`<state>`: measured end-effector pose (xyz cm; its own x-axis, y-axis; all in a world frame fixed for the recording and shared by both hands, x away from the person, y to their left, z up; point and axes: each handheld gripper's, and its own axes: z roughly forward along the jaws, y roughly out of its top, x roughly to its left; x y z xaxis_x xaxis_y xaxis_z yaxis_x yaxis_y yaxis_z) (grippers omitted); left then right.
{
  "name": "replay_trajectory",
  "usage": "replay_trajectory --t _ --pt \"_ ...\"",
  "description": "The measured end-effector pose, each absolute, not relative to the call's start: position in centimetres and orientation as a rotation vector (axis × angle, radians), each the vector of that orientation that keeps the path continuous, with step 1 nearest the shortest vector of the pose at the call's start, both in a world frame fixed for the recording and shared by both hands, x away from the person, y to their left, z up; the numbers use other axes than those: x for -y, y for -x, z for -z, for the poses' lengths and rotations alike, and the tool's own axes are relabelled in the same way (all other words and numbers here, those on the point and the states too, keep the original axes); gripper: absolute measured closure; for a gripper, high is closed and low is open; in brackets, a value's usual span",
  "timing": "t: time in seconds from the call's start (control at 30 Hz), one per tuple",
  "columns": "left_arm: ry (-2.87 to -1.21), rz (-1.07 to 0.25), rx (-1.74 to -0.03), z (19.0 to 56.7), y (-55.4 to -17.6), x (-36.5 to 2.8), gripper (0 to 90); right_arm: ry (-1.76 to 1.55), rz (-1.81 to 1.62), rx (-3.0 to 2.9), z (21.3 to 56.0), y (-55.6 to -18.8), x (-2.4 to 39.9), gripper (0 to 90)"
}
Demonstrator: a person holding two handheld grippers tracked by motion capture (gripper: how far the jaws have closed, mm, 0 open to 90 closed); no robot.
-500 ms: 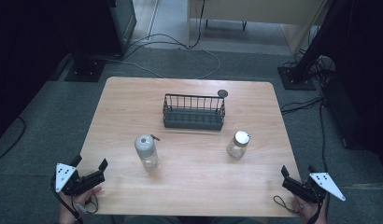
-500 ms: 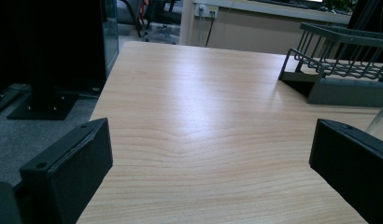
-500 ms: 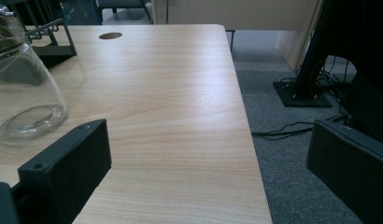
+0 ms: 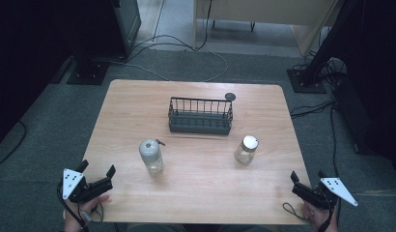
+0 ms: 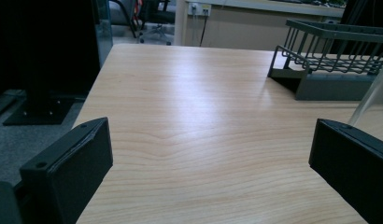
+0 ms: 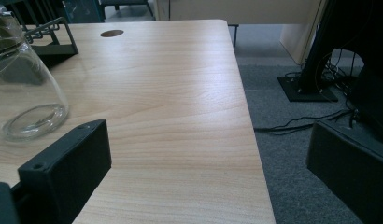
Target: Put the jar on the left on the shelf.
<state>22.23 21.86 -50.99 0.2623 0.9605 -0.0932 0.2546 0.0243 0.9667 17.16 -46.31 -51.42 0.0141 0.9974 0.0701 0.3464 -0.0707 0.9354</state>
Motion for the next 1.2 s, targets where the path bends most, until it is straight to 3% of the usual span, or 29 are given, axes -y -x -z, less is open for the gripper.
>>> replay_trajectory --t 1.2 --pt "-1.489 -0.701 -1.040 50.2 -22.0 -17.1 0.0 -1.532 -1.097 -1.400 51.4 -16.9 46.5 0.0"
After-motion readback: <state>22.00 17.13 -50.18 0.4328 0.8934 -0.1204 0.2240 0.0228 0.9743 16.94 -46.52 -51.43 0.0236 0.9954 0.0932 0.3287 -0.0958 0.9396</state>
